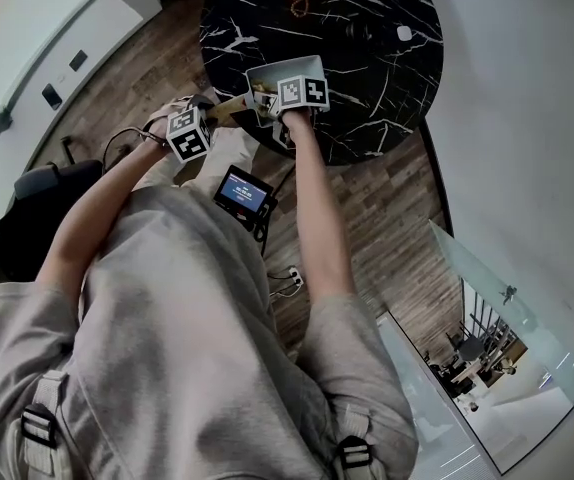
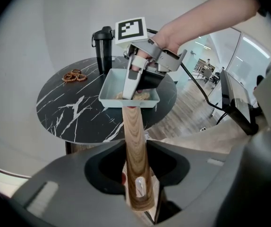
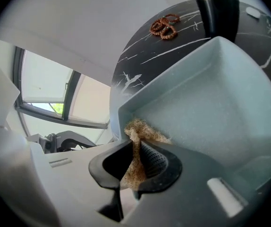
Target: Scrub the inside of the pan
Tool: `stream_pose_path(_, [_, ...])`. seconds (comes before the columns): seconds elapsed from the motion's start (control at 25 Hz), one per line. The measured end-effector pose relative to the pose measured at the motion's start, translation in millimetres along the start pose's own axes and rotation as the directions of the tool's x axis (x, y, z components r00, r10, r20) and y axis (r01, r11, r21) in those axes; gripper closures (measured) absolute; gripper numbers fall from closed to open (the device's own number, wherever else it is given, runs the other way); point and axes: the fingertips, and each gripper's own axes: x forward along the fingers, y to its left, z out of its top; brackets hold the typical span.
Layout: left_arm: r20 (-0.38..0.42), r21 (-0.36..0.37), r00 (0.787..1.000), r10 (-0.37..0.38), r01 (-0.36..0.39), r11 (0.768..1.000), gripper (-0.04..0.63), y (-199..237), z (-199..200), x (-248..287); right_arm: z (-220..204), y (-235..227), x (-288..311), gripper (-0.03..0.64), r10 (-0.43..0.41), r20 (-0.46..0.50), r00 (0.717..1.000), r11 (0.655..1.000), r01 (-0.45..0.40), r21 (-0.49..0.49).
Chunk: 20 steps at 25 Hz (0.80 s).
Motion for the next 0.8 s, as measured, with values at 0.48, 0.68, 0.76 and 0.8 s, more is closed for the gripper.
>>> stream_pose_path(0.48, [-0.003,-0.006,1.000,-0.005,0.005,1.000,0.459,-1,-1,0,14,54,-39,0.557,0.288,0.165,0.943,0.957,-0.289,-0.021])
stream_pose_path(0.68, [0.000,-0.004,1.000,-0.001,0.001,1.000,0.459,-1,-1,0,38,19,-84,0.556,0.082,0.319,0.944,0.973,-0.007,-0.229])
stream_pose_path(0.76, [0.000,-0.004,1.000,0.001,-0.001,1.000,0.459,-1,-1,0,37,-10,-95,0.557,-0.098,0.307,0.947,0.921,0.203,-0.333])
stream_pose_path(0.8, [0.000,-0.004,1.000,0.000,0.000,1.000,0.459,-1,0,-1,35,-24,-98,0.556,-0.178,0.292,0.940,0.879,0.285,-0.381])
